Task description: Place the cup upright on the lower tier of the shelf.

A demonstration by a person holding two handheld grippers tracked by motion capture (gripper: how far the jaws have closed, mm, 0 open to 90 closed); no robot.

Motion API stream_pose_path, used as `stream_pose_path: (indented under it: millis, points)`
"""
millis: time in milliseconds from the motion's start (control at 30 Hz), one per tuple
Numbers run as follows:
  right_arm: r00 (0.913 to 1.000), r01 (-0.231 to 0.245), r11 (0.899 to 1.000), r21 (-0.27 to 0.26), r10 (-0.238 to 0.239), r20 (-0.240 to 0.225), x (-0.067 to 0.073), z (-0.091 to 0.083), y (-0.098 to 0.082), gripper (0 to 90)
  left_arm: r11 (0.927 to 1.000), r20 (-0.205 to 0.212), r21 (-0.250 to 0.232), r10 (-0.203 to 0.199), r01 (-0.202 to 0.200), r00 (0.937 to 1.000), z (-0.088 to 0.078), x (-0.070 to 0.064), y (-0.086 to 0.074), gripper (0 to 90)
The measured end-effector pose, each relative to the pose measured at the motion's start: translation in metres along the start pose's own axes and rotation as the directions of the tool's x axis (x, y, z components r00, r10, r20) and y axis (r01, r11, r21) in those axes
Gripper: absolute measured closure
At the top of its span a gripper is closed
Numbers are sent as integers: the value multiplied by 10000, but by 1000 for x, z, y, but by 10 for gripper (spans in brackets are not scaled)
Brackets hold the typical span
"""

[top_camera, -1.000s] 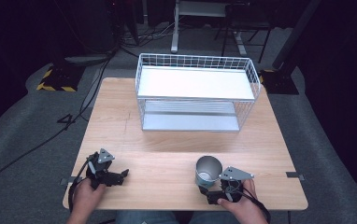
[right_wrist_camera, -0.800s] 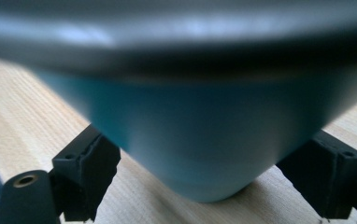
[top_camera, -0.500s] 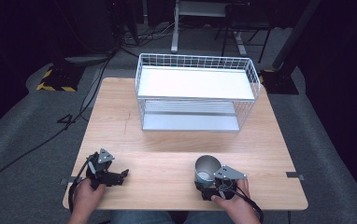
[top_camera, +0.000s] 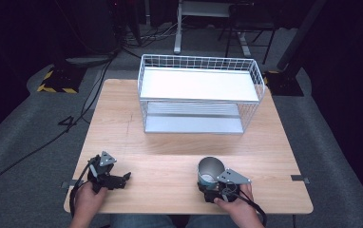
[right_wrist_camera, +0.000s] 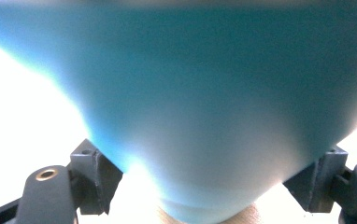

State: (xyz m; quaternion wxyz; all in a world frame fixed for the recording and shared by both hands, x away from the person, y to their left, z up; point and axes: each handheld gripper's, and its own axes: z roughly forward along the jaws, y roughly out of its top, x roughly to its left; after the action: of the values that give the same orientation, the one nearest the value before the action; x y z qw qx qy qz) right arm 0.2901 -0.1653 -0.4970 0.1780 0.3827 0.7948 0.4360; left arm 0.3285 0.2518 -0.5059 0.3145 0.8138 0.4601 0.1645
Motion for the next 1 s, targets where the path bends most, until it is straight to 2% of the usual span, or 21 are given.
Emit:
stream_pose_path:
  millis: [200,300,533,633,767,1000]
  points:
    - [9999,-107,9996,-269,106,-39,-2,-4,8,235,10000,-9,-8,14,-14,10000,0,0,0,0]
    - [9997,-249,9991,-357,247,-53,-4,-6,16,235,9999,-28,-9,-110,110,9999,1,-1,1,0]
    - [9999,-119,9991,-411,120,16,-9,-3,33,235,9999,-79,-43,-163,162,9998,2,0,2,0]
    - [9999,-20,9987,-502,27,135,-12,0,44,235,9999,-79,-51,-159,159,9998,2,0,2,0]
    - [9998,-126,9986,-505,134,154,-18,8,58,235,9999,-80,-53,-154,154,9998,2,0,2,0]
    - [9992,-263,9982,-545,279,280,-27,18,70,235,9999,-81,-60,-148,148,9999,3,0,2,0]
